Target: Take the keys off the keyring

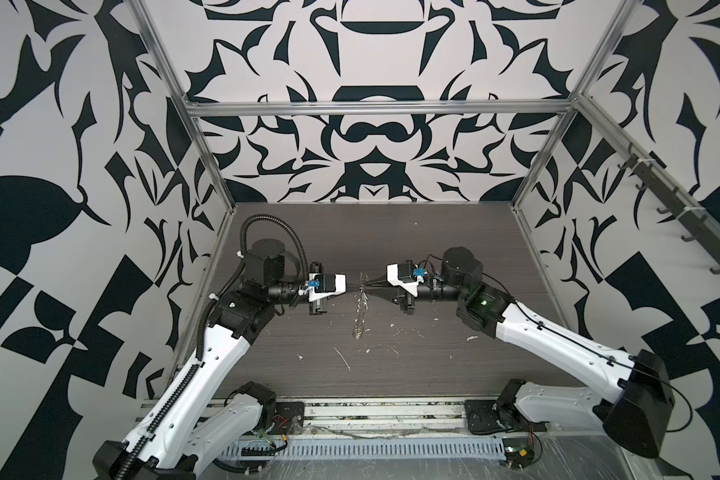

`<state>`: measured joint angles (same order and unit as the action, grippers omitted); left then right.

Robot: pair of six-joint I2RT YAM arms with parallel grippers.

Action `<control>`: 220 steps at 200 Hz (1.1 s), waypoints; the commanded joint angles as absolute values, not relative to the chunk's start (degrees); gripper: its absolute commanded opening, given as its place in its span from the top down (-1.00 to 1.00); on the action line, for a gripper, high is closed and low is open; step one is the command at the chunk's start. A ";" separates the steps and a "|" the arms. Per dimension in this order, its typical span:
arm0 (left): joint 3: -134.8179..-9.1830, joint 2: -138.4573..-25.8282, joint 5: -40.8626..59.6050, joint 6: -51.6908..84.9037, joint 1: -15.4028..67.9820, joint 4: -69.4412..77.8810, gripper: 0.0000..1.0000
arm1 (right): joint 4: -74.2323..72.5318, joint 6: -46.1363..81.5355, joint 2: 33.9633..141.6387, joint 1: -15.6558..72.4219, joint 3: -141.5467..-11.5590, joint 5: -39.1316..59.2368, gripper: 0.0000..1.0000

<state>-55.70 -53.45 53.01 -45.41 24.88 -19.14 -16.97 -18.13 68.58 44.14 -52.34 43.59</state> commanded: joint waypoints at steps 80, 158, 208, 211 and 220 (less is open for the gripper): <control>-55.28 -52.82 54.68 -46.88 24.99 -18.46 1.00 | -18.85 -18.13 68.92 44.82 -55.30 45.10 1.00; -54.39 -51.51 53.04 -44.13 24.99 -18.37 0.37 | -23.55 -16.11 67.41 44.74 -52.92 44.08 1.00; -53.85 -51.33 52.84 -40.64 24.29 -17.49 0.38 | -24.56 -16.13 66.80 44.73 -52.40 44.92 1.00; -53.87 -51.39 52.94 -40.34 24.12 -17.35 0.38 | -24.57 -16.10 66.75 44.73 -52.39 45.01 1.00; -53.88 -51.57 53.72 -39.56 23.83 -17.25 0.38 | -24.90 -16.05 66.62 44.69 -52.23 45.15 1.00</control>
<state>-54.72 -51.70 52.31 -42.37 24.62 -18.09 -19.57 -16.75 69.04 44.40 -51.88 44.16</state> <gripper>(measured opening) 0.312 0.046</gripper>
